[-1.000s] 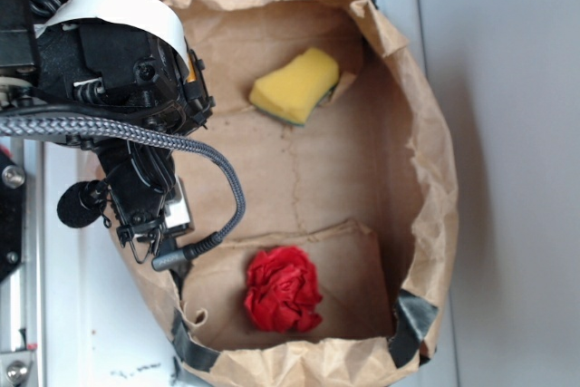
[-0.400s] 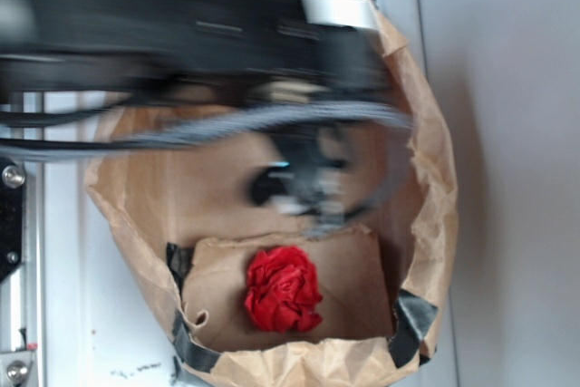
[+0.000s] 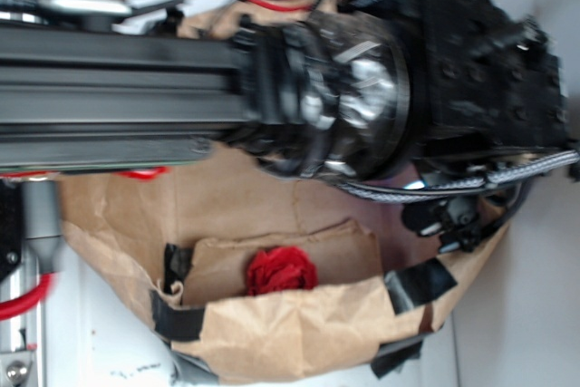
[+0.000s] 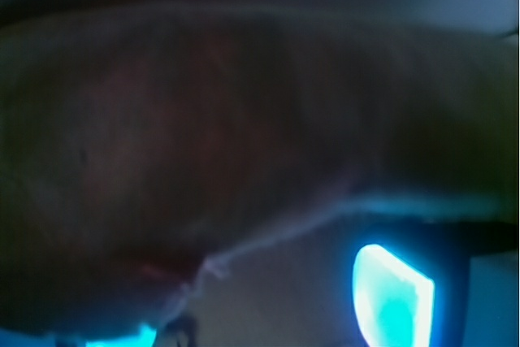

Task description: Grab the green sponge.

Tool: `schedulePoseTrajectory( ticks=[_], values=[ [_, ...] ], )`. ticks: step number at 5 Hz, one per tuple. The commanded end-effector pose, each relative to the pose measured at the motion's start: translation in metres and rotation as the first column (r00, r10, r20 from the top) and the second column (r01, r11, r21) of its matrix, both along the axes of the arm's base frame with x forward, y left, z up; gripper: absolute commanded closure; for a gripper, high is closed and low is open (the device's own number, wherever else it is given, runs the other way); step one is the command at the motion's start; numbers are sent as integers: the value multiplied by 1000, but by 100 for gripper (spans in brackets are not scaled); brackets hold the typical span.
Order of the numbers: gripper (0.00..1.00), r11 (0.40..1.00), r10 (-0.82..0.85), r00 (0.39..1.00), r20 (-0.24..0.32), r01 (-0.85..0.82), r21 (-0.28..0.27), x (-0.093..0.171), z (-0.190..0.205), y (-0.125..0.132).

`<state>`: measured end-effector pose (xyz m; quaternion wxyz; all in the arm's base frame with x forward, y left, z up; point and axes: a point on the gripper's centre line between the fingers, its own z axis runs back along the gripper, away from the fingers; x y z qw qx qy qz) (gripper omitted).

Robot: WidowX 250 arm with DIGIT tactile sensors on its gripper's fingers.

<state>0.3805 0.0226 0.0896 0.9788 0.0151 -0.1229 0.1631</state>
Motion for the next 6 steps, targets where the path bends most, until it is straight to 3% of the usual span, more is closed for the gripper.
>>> schedulePoseTrajectory(
  ticks=[1, 3, 6],
  values=[
    [0, 991, -128, 976, 176, 132, -11, -7, 34, 12],
    [0, 987, -154, 969, 192, 159, -8, -33, 41, 24],
    [0, 994, -106, 980, 171, 103, 27, -86, 47, 37]
  ],
)
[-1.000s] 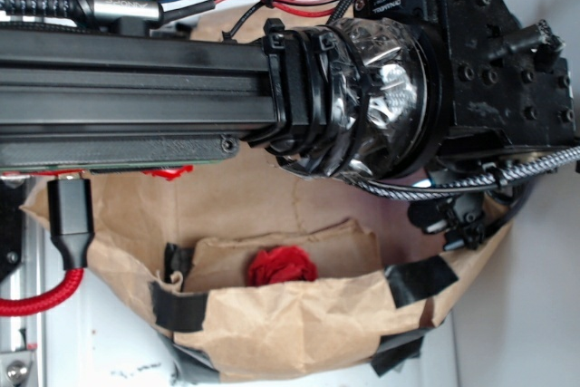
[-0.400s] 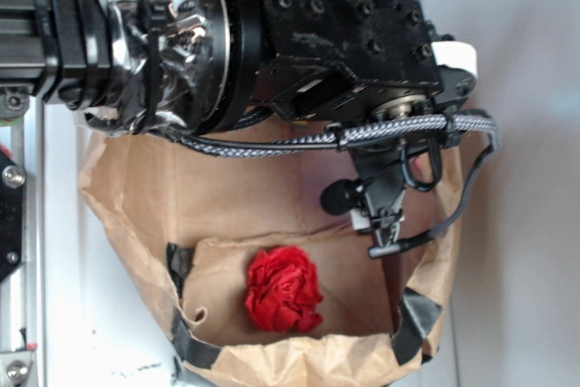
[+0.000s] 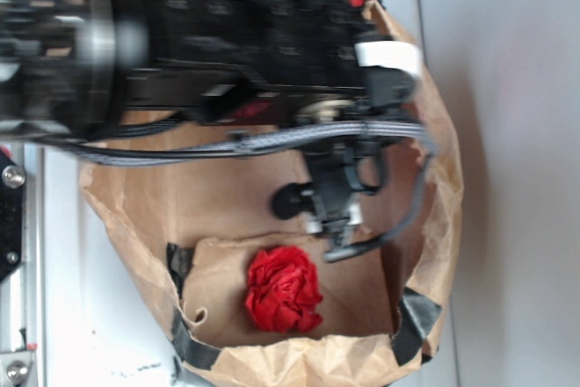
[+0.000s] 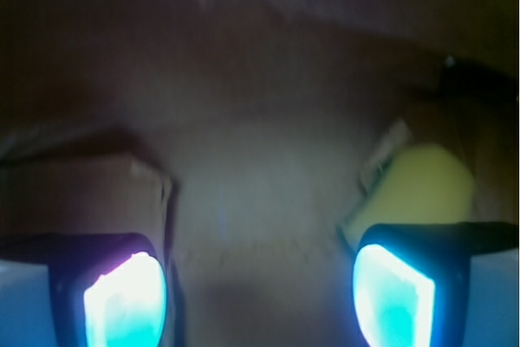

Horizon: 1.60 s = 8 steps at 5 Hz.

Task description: Grab the green sponge.

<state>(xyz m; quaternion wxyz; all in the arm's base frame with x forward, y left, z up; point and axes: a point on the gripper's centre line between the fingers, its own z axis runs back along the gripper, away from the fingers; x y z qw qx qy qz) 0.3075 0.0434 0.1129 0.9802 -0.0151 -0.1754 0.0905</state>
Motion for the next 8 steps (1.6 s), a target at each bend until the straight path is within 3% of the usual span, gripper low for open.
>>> schedulePoseTrajectory(
  ticks=[1, 4, 8],
  values=[
    [0, 995, 74, 995, 66, -78, 55, -22, 19, 19],
    [0, 979, 200, 979, 24, -201, 37, -13, 7, 21],
    [0, 943, 324, 945, 46, -326, 67, -31, -11, 48]
  ],
)
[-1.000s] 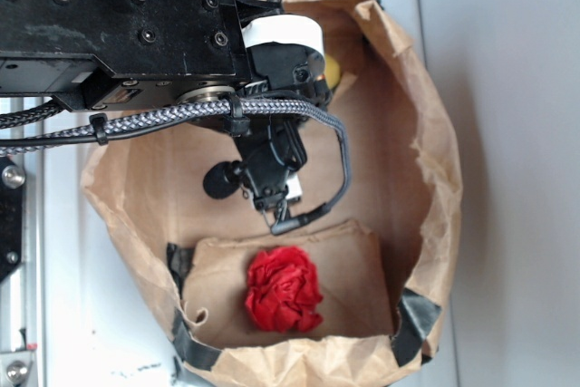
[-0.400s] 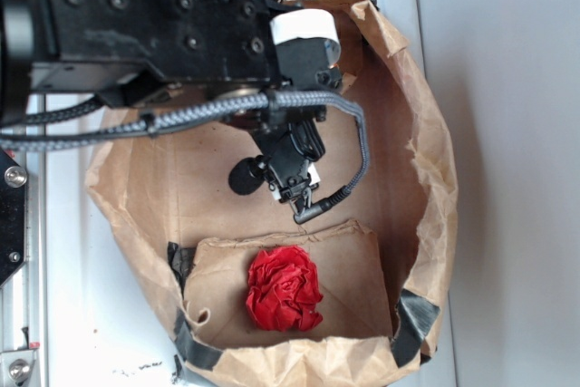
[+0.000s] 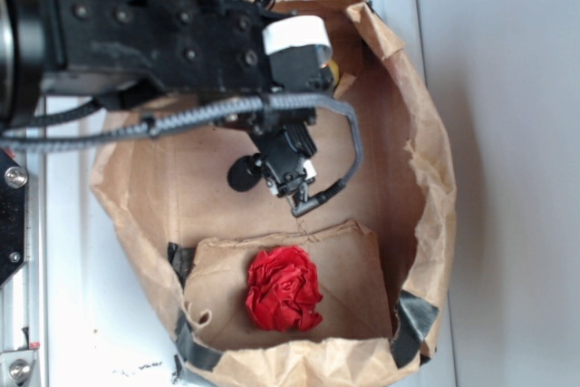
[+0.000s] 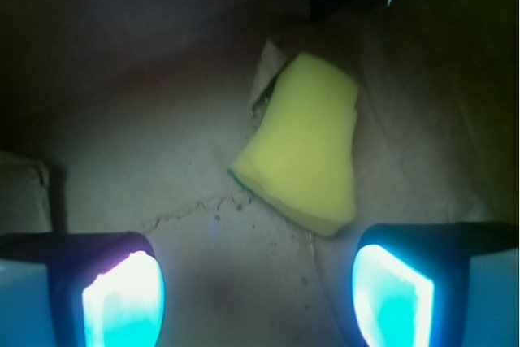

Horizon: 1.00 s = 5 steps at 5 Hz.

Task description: Grab the green sponge.

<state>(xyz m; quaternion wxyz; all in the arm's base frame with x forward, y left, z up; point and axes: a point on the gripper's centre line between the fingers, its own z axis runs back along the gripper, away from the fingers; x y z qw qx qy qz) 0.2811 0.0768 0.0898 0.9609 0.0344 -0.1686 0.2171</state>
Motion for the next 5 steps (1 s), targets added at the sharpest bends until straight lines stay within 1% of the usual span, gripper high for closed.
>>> schedulePoseTrajectory(
  ticks=[1, 2, 3, 4, 5],
  values=[
    [0, 995, 89, 995, 48, -91, 37, -6, 8, 18],
    [0, 994, 104, 994, 43, -104, 16, -4, 9, 24],
    [0, 995, 101, 995, 17, -101, -12, -4, 10, 24],
    [0, 992, 121, 992, 34, -121, -26, 10, 10, 19],
    [0, 991, 130, 990, 54, -129, -19, 8, 5, 18]
  ],
)
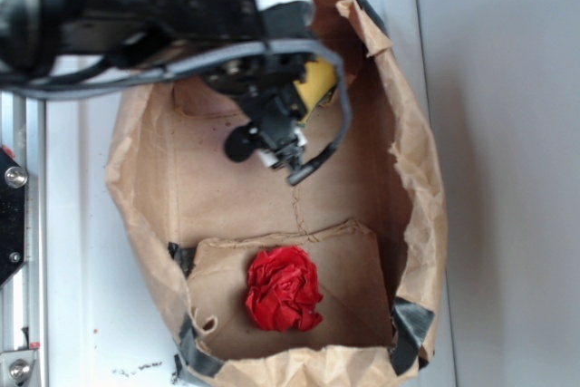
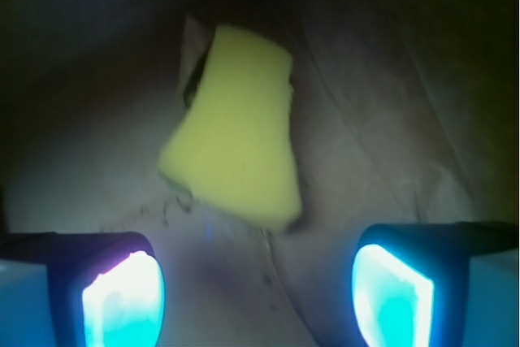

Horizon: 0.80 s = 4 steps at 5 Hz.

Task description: Grab the green sponge.

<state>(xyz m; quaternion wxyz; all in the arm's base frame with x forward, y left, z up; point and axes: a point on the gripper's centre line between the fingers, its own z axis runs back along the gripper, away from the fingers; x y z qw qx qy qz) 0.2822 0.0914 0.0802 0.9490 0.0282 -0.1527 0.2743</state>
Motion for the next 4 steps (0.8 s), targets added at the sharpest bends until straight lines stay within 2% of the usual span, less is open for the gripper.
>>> schedulePoseTrajectory(
  ticks=[1, 4],
  values=[
    [0, 999, 32, 996, 80, -33, 15, 14, 10, 1],
    [0, 998, 23, 995, 94, -29, 64, 21, -8, -8]
  ],
)
